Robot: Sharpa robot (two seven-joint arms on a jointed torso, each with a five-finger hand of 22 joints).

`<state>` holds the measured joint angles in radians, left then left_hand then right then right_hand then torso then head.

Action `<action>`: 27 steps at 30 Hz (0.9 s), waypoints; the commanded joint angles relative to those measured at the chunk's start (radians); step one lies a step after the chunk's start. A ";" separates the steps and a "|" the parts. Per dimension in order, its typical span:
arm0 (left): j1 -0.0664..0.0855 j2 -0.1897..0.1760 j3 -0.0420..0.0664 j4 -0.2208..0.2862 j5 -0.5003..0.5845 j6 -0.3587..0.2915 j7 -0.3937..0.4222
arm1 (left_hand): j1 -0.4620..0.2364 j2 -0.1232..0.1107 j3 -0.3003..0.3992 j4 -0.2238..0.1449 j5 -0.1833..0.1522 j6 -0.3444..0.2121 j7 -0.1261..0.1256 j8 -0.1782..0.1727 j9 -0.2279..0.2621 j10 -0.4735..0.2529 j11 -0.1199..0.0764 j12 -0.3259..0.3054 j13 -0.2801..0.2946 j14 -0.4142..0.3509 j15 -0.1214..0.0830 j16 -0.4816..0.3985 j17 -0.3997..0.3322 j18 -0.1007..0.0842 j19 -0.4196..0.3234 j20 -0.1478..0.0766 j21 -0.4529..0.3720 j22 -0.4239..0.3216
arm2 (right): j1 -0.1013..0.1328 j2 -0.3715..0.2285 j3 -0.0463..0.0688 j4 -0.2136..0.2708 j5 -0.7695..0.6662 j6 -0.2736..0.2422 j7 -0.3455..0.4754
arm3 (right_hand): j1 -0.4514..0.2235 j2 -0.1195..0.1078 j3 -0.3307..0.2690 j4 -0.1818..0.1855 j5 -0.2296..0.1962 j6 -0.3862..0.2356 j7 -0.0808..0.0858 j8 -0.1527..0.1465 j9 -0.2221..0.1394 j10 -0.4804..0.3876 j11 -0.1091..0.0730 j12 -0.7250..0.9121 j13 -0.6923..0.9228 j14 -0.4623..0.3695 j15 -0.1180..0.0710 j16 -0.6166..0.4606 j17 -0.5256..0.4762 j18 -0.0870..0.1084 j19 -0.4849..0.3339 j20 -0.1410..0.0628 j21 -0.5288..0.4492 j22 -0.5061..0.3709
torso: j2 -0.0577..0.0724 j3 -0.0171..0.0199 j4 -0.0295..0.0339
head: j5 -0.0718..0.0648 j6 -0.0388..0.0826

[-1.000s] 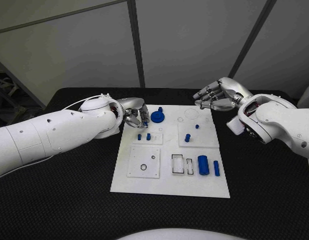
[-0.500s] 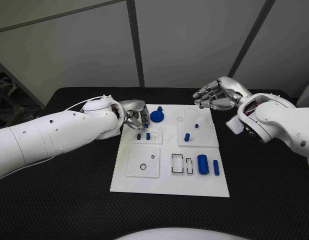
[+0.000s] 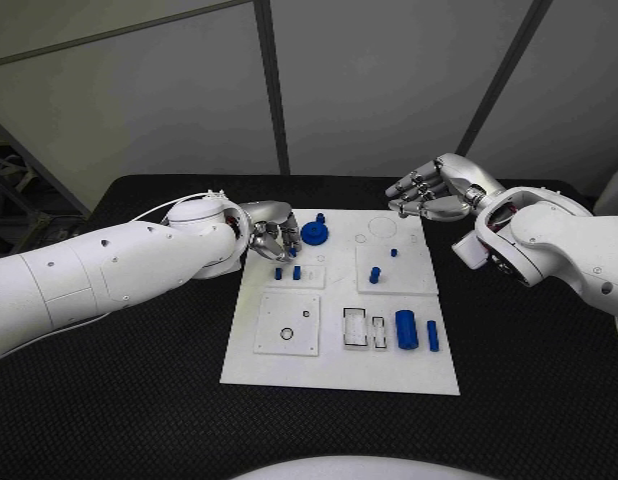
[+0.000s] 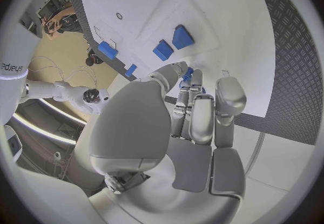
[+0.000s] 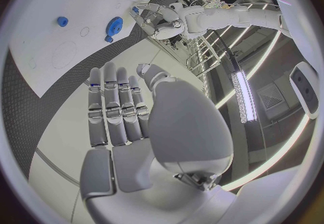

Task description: Assemble the parts on the task board

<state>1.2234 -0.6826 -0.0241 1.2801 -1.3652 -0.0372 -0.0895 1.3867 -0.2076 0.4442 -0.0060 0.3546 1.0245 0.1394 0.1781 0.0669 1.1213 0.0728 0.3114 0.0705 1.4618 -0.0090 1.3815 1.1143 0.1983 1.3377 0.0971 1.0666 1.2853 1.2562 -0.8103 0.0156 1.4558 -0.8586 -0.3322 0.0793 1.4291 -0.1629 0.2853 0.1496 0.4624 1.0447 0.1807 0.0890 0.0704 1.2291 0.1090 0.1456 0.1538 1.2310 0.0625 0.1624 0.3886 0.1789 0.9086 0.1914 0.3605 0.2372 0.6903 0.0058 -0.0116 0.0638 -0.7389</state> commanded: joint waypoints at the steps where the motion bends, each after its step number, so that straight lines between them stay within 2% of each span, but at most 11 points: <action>1: 0.000 0.002 0.000 -0.001 0.002 0.018 -0.009 | -0.016 -0.006 -0.012 0.001 -0.002 -0.029 0.005 -0.020 -0.004 -0.018 0.006 -0.015 -0.003 -0.001 0.011 -0.007 -0.005 -0.083 -0.011 0.003 -0.010 -0.003 | 0.002 0.000 0.001 0.001 -0.002 0.002 0.004 | -0.001 0.005 0.003 -0.004 0.007 0.003 0.000 0.000 0.002 -0.006 -0.001 -0.004 -0.002 0.000 0.005 -0.006 0.000 0.004 0.007 0.000 -0.006 -0.002 | 0.001 0.0002 0.0000 | -0.001 0.000; 4: 0.000 0.002 0.000 -0.002 0.002 0.015 -0.011 | -0.020 -0.010 -0.019 0.001 -0.002 -0.069 0.005 -0.047 -0.004 -0.028 0.008 -0.031 -0.003 -0.003 0.012 -0.006 -0.007 -0.081 -0.014 0.006 -0.019 -0.006 | 0.002 -0.001 0.001 0.001 -0.002 0.002 0.003 | -0.001 0.005 0.003 -0.004 0.007 0.003 0.000 0.000 0.002 -0.006 -0.001 -0.004 -0.002 0.000 0.005 -0.006 0.000 0.004 0.007 0.000 -0.006 -0.002 | 0.000 0.0006 -0.0002 | -0.001 -0.002; 8: 0.000 0.000 0.000 -0.003 0.002 0.009 -0.012 | -0.021 -0.011 -0.028 0.001 -0.002 -0.090 0.008 -0.061 -0.003 -0.036 0.011 -0.042 -0.003 -0.005 0.015 -0.007 -0.012 -0.081 -0.015 0.008 -0.025 -0.008 | 0.002 -0.002 0.001 0.001 -0.005 0.002 0.001 | -0.001 0.005 0.003 -0.004 0.007 0.003 0.000 0.000 0.002 -0.006 -0.001 -0.004 -0.002 0.000 0.005 -0.006 0.000 0.004 0.007 0.000 -0.006 -0.002 | 0.000 0.0000 0.0001 | -0.001 -0.001; 15: 0.000 -0.005 0.000 0.000 0.002 -0.004 -0.011 | -0.021 -0.009 -0.033 0.001 -0.002 -0.103 0.008 -0.070 -0.003 -0.037 0.012 -0.046 -0.002 -0.005 0.016 -0.006 -0.014 -0.080 -0.015 0.009 -0.028 -0.009 | 0.002 -0.004 0.001 0.000 -0.029 0.009 -0.010 | 0.001 0.003 0.004 -0.007 0.008 0.002 0.000 -0.001 0.001 -0.007 -0.001 -0.005 -0.002 -0.001 0.005 -0.007 -0.001 0.004 0.007 0.000 -0.007 -0.002 | 0.000 0.0000 0.0002 | -0.002 0.000; 20: -0.001 -0.016 0.000 0.006 0.002 -0.021 -0.008 | -0.021 -0.010 -0.037 0.001 -0.002 -0.109 0.005 -0.074 -0.003 -0.039 0.013 -0.049 -0.002 -0.007 0.016 -0.008 -0.018 -0.079 -0.016 0.009 -0.033 -0.010 | 0.002 -0.007 0.001 0.000 -0.103 0.049 -0.056 | 0.002 -0.001 0.007 -0.014 0.006 -0.003 0.005 -0.004 0.000 -0.027 0.006 -0.016 -0.008 0.008 0.004 -0.005 0.001 0.004 0.015 -0.001 -0.006 -0.001 | 0.000 -0.0004 0.0001 | -0.001 0.001; 22: -0.001 -0.023 0.000 0.010 0.002 -0.032 -0.005 | -0.021 -0.010 -0.040 0.001 -0.002 -0.113 0.004 -0.076 -0.003 -0.041 0.013 -0.051 -0.002 -0.008 0.016 -0.010 -0.024 -0.079 -0.018 0.010 -0.036 -0.012 | 0.002 -0.008 0.001 0.000 -0.151 0.060 -0.075 | 0.008 -0.001 0.008 -0.023 -0.005 -0.001 0.005 -0.002 0.001 -0.034 0.005 -0.020 -0.011 0.037 -0.003 0.009 0.006 0.006 0.037 -0.008 0.007 0.005 | 0.000 -0.0004 0.0003 | -0.002 0.003; 23: -0.001 -0.028 0.001 0.013 0.002 -0.040 -0.002 | -0.021 -0.010 -0.041 0.001 -0.002 -0.114 0.003 -0.077 -0.003 -0.042 0.013 -0.051 -0.002 -0.009 0.016 -0.011 -0.026 -0.079 -0.018 0.010 -0.036 -0.012 | 0.002 -0.009 0.001 0.000 -0.182 0.067 -0.085 | 0.014 0.000 0.006 -0.032 -0.018 0.003 0.002 -0.001 0.002 -0.035 0.002 -0.021 -0.013 0.074 -0.012 0.030 0.016 0.007 0.064 -0.017 0.026 0.015 | 0.000 -0.0006 0.0008 | -0.002 0.002; 27: -0.001 -0.055 0.005 0.029 0.015 -0.084 0.014 | -0.022 -0.009 -0.043 0.002 -0.002 -0.113 0.004 -0.077 -0.002 -0.043 0.014 -0.053 -0.002 -0.012 0.017 -0.015 -0.035 -0.078 -0.020 0.010 -0.041 -0.015 | 0.001 -0.011 0.000 0.001 -0.320 0.091 -0.121 | 0.031 0.010 -0.013 -0.067 -0.067 0.023 -0.016 0.006 0.004 -0.027 -0.019 -0.023 -0.020 0.224 -0.050 0.133 0.068 0.006 0.181 -0.070 0.136 0.076 | 0.000 -0.0004 0.0006 | -0.003 0.006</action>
<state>1.2211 -0.7314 -0.0211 1.3038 -1.3626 -0.0645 -0.0938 1.3763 -0.2181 0.4065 -0.0041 0.3547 0.9126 0.1448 0.1043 0.0637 1.0846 0.0844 0.2657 0.0678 1.4509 0.0018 1.3708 1.0823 0.1984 1.3271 0.1076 1.0308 1.2717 1.2562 -0.8206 0.0156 1.4551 -1.0210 -0.2878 0.0124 1.4533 -0.1545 0.2750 0.0901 0.4042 1.0596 0.1658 0.0890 0.0732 1.2009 0.1010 0.1273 0.1351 1.4231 0.0199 0.2726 0.4444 0.1789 1.0668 0.1329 0.4722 0.2997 0.6903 0.0056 -0.0112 0.0614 -0.7356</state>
